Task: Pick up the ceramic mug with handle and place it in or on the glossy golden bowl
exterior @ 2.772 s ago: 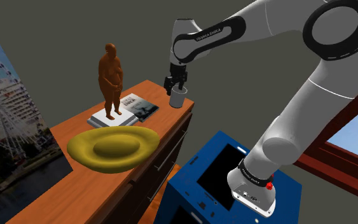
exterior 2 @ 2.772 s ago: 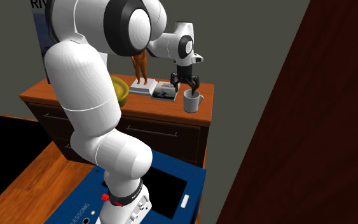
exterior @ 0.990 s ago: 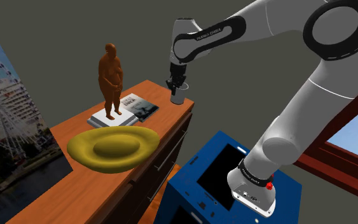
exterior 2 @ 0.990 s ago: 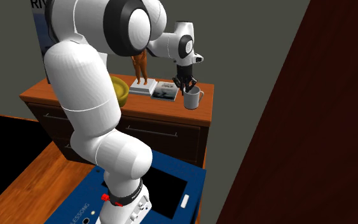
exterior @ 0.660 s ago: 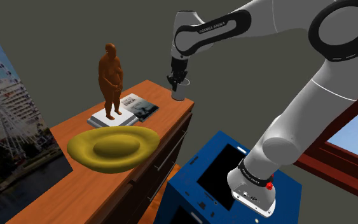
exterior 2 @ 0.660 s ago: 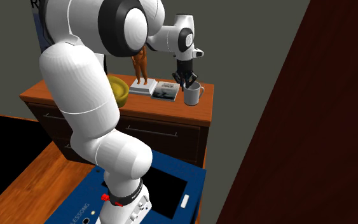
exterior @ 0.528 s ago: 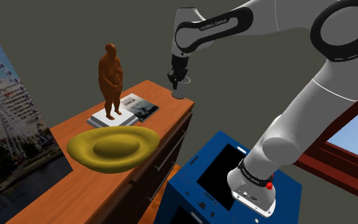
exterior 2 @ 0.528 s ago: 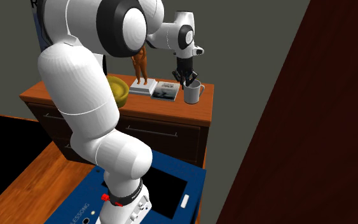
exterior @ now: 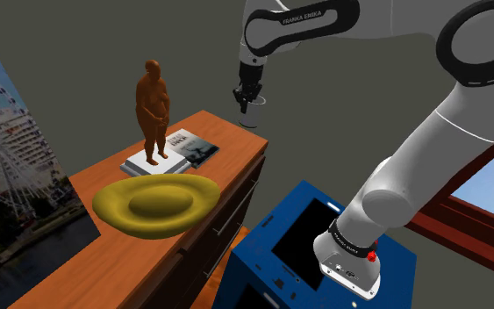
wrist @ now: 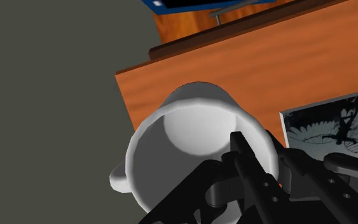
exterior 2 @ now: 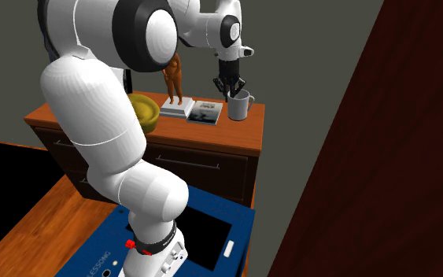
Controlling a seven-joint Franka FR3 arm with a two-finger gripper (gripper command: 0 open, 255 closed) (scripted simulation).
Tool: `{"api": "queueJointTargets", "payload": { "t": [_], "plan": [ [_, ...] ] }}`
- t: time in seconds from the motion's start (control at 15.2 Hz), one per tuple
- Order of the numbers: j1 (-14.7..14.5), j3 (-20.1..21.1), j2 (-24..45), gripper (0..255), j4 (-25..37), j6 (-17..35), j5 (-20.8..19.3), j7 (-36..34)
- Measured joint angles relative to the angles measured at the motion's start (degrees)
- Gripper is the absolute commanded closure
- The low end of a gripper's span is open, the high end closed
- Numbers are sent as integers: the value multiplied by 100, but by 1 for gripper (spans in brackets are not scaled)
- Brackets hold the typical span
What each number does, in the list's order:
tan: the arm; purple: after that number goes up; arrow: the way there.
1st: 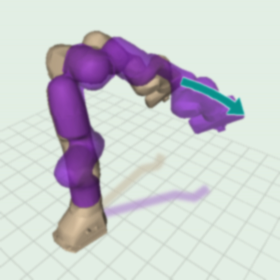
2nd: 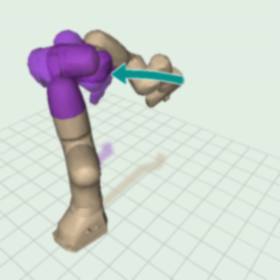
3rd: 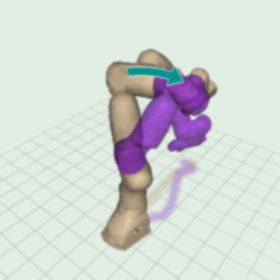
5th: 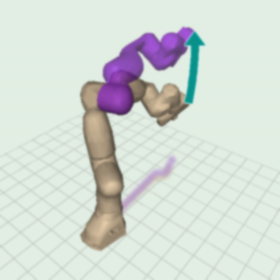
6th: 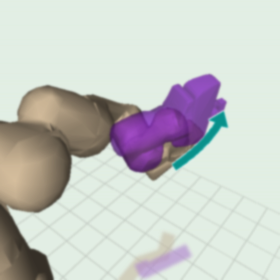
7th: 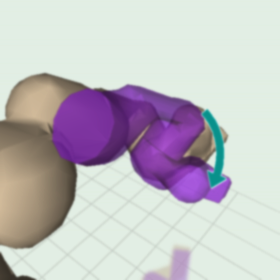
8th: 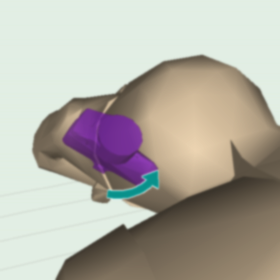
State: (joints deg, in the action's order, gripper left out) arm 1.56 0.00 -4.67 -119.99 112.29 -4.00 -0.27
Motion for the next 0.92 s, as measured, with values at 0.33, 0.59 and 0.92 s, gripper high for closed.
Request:
{"api": "queueJointTargets", "payload": {
  "t": [0.33,0.59,0.92],
  "plan": [
    [-5,6,-99,255,298,-396,11,20],
    [-4,5,-177,255,523,-699,17,42],
    [-74,89,-242,255,724,-975,41,-84]
  ]
}}
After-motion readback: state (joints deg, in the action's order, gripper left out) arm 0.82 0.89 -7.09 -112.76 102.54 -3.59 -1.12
